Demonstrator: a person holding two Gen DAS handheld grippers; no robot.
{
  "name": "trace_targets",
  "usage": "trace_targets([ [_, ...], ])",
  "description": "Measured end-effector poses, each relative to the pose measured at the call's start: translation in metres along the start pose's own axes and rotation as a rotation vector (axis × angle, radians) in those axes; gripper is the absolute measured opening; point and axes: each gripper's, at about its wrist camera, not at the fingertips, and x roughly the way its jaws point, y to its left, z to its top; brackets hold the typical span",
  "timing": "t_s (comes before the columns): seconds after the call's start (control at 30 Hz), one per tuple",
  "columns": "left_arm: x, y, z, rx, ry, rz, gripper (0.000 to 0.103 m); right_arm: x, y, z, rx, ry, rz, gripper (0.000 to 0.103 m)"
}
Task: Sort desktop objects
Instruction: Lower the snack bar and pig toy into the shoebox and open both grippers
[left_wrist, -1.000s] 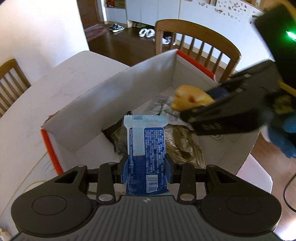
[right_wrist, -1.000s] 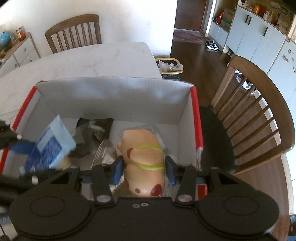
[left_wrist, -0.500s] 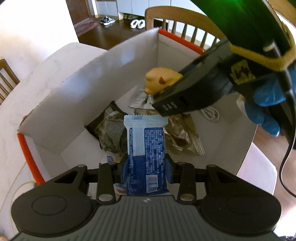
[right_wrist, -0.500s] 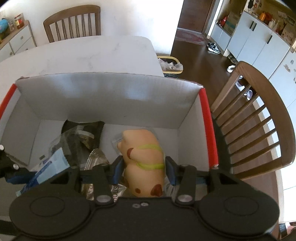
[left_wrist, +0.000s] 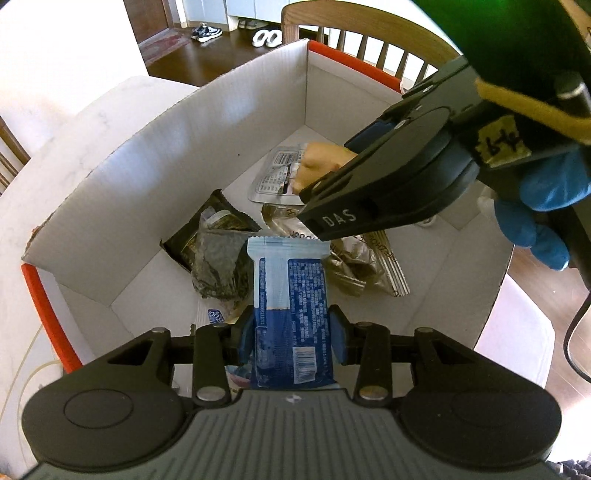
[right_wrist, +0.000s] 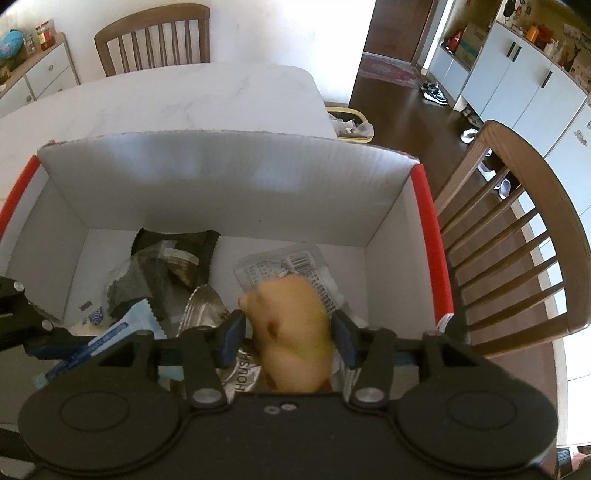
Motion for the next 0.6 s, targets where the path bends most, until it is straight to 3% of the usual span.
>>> trace_targets([
  [0.1,-0.004,0.000,-0.003,0.004,-0.013,0.010,0.056,-0.006,-0.002,0.000,0.005,-0.015,0.003,0.061],
  [0.33,-0.019,0.004,-0.008,-0.015,-0.052,0.023,0.064,-0.024,-0.006,-0.004,0.026,-0.037,0.018,0.063],
  [0.6,-0.044,0.002,-0.017,-0.034,-0.107,0.023,0.064,-0.057,-0.002,-0.007,0.025,-0.087,0.039,0.063],
])
